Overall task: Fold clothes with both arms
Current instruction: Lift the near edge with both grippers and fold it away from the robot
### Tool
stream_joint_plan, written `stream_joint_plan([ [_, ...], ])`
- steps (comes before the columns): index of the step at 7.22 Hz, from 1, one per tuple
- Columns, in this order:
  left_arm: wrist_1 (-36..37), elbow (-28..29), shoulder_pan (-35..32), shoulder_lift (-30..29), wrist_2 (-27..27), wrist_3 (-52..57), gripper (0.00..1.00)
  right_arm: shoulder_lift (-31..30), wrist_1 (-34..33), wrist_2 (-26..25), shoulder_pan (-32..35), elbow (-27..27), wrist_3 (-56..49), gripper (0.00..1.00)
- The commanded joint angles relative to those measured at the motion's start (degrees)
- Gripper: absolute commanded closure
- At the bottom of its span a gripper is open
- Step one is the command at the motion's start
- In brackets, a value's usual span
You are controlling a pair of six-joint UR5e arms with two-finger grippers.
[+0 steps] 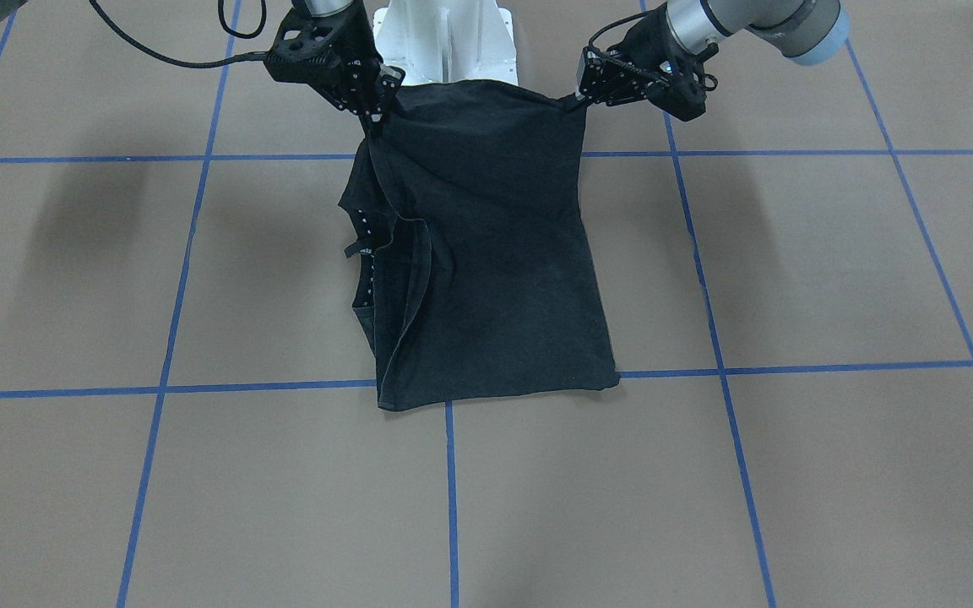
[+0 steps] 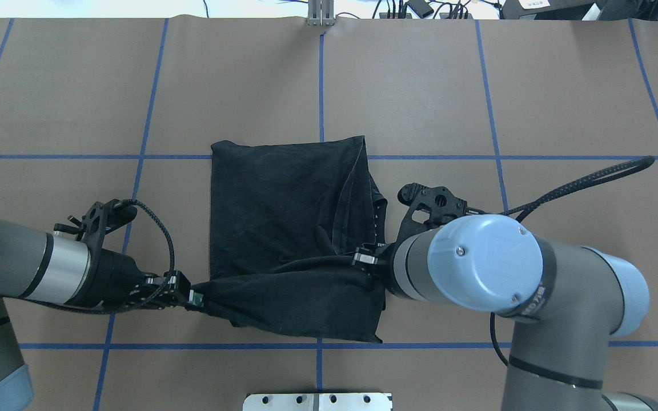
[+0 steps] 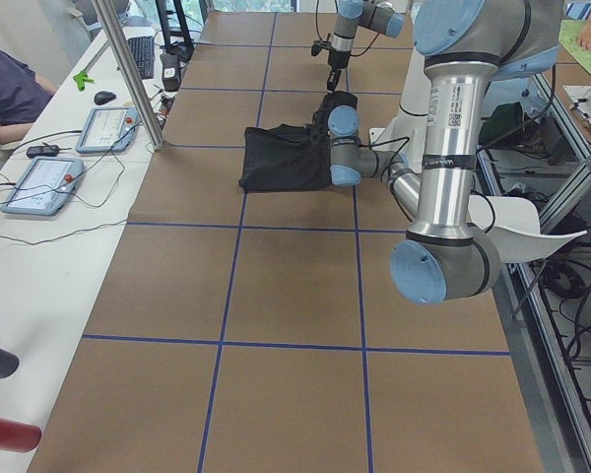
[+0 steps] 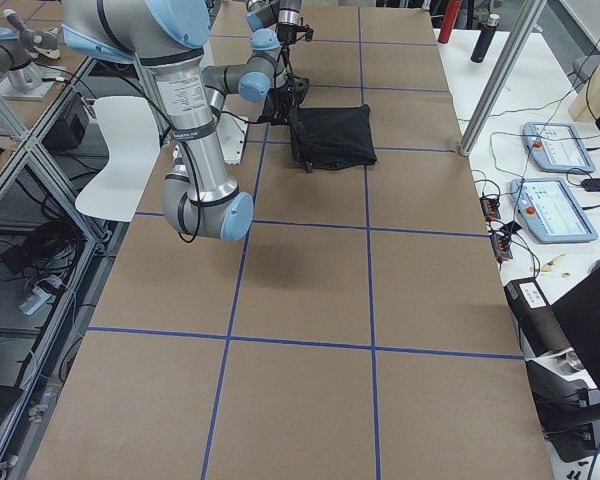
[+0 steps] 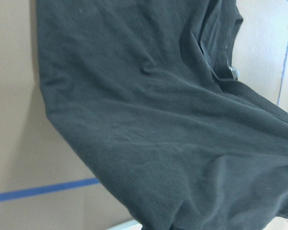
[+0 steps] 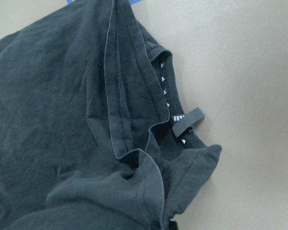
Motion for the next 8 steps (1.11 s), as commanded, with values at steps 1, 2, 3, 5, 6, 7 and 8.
stream_joint_plan([
  [1,0.1,5.0,-3.6,-4.7,0.0,0.0,1.00,1.8,0.5,-0.4,3.5,-4.9,-0.1,1.00],
  [2,2.1,6.0,-4.4,-7.1,0.0,0.0,1.00,5.1,0.5,-0.4,4.5,-8.3,-0.1,1.00],
  [3,7.0,6.1,-5.1,-10.5,0.0,0.4,1.00,8.1,0.5,-0.3,5.3,-11.8,-0.1,1.00],
  [5,9.9,6.7,-7.2,-12.5,0.1,0.8,1.00,9.0,0.7,-0.1,7.6,-12.9,-1.1,1.00],
  [6,9.9,8.2,-8.0,-12.8,0.1,1.2,1.00,9.1,0.7,-0.1,8.9,-13.5,-2.7,1.00],
  [7,9.9,10.7,-9.3,-14.2,0.2,3.5,1.00,9.8,0.7,-0.1,9.9,-15.6,-3.5,1.00],
  [8,9.9,13.9,-9.6,-15.7,2.4,5.0,1.00,11.7,0.7,-0.1,10.6,-18.7,-4.0,1.00],
])
